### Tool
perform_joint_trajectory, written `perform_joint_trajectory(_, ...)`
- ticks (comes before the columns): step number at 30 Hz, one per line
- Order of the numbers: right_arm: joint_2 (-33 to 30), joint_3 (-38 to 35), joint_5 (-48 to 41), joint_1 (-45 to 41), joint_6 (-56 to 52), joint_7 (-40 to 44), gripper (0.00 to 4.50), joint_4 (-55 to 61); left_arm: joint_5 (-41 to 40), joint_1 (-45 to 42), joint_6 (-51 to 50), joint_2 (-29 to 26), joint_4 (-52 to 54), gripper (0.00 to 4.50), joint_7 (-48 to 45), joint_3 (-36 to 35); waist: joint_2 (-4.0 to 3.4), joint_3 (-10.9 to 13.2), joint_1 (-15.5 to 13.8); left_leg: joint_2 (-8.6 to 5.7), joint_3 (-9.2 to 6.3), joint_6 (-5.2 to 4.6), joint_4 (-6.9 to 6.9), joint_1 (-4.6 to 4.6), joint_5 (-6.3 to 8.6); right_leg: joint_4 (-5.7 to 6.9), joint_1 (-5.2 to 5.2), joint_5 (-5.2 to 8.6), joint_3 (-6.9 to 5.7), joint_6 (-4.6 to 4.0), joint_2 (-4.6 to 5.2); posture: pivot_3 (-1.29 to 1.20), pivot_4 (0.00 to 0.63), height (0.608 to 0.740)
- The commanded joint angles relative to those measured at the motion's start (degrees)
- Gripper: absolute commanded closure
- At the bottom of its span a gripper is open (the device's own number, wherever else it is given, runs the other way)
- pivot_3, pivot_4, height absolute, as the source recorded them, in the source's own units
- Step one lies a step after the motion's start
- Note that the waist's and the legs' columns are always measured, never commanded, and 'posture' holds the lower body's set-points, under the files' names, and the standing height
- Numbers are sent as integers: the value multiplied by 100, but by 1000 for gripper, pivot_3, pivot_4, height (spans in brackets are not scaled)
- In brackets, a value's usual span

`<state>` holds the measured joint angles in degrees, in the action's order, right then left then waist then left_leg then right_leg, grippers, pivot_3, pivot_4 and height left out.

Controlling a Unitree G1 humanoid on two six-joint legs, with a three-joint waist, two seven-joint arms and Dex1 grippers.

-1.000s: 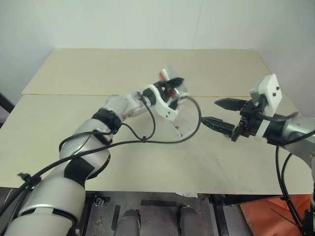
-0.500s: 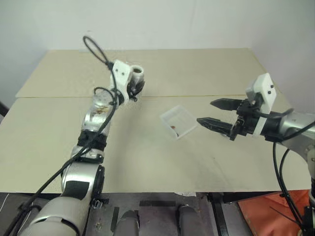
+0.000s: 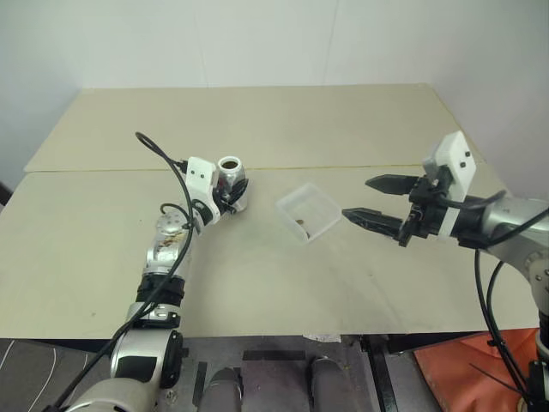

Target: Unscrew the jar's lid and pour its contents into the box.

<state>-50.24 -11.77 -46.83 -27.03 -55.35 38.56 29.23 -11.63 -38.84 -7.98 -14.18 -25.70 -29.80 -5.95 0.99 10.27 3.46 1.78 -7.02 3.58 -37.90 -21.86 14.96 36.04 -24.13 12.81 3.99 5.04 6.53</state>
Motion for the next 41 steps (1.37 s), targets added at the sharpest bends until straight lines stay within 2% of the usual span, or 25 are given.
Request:
perform_joint_trajectory(1, -63, -135, -54, -20, 76, -9, 17, 232, -18, 154, 361, -3, 110, 2580, -90, 10, -1, -1, 3, 0, 0, 0, 0, 1, 0, 0, 0, 0, 0, 0, 0, 0, 150, 740)
perform_joint_trajectory(8, -94, -155, -117, -6, 43, 20, 17, 286, 95, 440, 395, -33, 158, 2580, -47, 126, -1, -2, 0, 0, 0, -3, 0, 3, 2, -1, 2, 0, 0, 0, 0, 0, 150, 740)
perform_joint_trajectory(10, -93, -142, -126, -6, 50, 19, 0, 290, 106, 533, 398, -39, 233, 1842, -46, 146, -2, -3, 3, 0, 0, -4, 0, 5, 2, -1, 3, 0, 0, -1, 0, 0, 150, 740)
perform_joint_trajectory(16, -58, -64, -72, -57, 104, 36, 0, 212, -5, 992, 97, -295, 1046, 19, -263, 191, -2, -3, -2, 1, 0, -8, 1, 5, 5, -1, 3, 0, 0, -1, 0, 0, 150, 740)
perform_joint_trajectory(21, -57, -67, -4, -4, 170, 82, 0, 141, -347, 1617, -604, -1059, 2327, 19, -819, 72, -3, -4, 40, 5, 0, -10, 3, 6, 6, 0, 0, 0, 1, -1, -3, 0, 150, 740)
perform_joint_trajectory(24, -96, -103, 58, 94, 249, 189, 0, 92, -752, 2104, -993, -1901, 3123, 19, -1551, -165, -5, -5, 47, 5, 1, -12, 4, 9, 7, -3, 2, 0, 2, -1, -3, 0, 150, 740)
perform_joint_trajectory(26, -158, -116, 156, 167, 335, 299, 0, 50, -1155, 2410, -1029, -2546, 3458, 19, -2226, -530, -5, -4, 52, 10, 2, -15, 9, 11, 9, 0, 0, 2, 3, -5, -6, 0, 150, 740)
perform_joint_trajectory(31, -233, -270, 222, 370, 580, 575, 0, -34, -2133, 3046, -969, -3638, 3653, 19, -3690, -1644, -8, -3, 32, 16, 7, -18, 12, 12, 11, -19, -2, 7, 2, -12, -8, 0, 150, 740)
perform_joint_trajectory(34, -243, -225, 292, 373, 695, 676, 0, -144, -2432, 3232, -1196, -3917, 3708, 19, -3902, -2001, -8, -3, 6, 17, 10, -20, 13, 12, 12, -20, -1, 8, 2, -12, -7, 0, 150, 740)
perform_joint_trajectory(41, -181, -256, 263, 372, 723, 723, 0, -166, -2644, 3500, -1517, -3900, 4111, 19, -3675, -2197, -8, -2, -13, 18, 12, -22, 13, 14, 13, -20, -2, 9, 2, -14, -8, 0, 150, 740)
